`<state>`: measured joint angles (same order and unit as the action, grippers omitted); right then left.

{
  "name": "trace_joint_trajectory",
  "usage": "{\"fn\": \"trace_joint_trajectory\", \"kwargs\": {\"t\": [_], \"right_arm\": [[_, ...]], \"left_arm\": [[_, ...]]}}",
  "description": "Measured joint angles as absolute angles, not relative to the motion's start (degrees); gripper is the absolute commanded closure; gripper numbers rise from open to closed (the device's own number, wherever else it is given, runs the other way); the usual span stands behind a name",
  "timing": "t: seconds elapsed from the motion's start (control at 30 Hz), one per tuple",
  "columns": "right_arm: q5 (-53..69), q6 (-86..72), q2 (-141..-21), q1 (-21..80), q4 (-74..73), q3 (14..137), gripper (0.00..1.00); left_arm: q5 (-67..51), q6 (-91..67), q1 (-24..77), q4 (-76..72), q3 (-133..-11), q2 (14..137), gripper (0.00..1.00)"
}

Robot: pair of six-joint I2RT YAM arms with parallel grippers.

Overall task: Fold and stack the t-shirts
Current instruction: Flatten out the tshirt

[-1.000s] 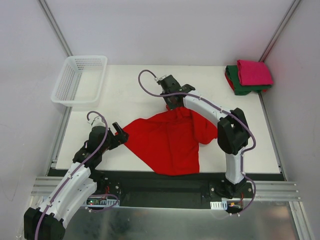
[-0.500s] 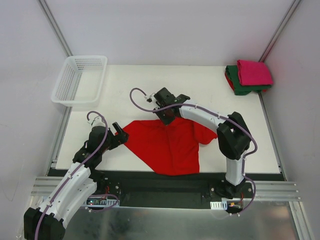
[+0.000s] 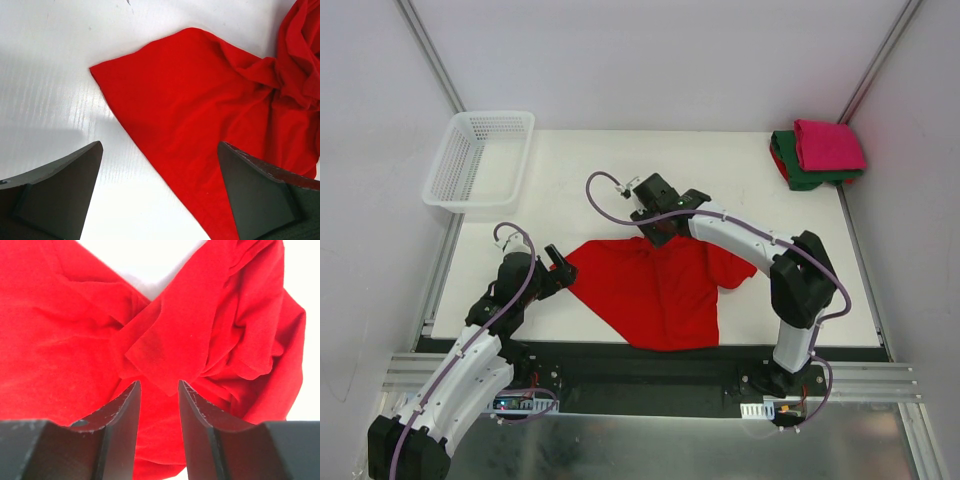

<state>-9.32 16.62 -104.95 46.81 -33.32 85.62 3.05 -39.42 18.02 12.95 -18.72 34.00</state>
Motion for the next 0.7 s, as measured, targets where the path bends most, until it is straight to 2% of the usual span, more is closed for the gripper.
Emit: {"fn": "trace_joint_trajectory", "kwargs": {"t": [0.3, 0.5, 0.7], "right_arm": [[-11.3, 16.0, -109.1, 46.8, -31.8, 87.5, 0.6], [-11.2, 15.4, -112.0, 46.8, -31.7, 89.8, 0.52], [-11.0, 15.1, -112.7, 46.8, -31.4, 91.5, 0.5]], "left_arm": [[3.0, -39.4, 18.0, 13.0, -18.2, 33.9, 0.01], [3.0, -39.4, 18.0, 13.0, -18.2, 34.0, 0.01], [3.1, -39.4, 18.0, 13.0, -18.2, 34.0, 0.01]]}}
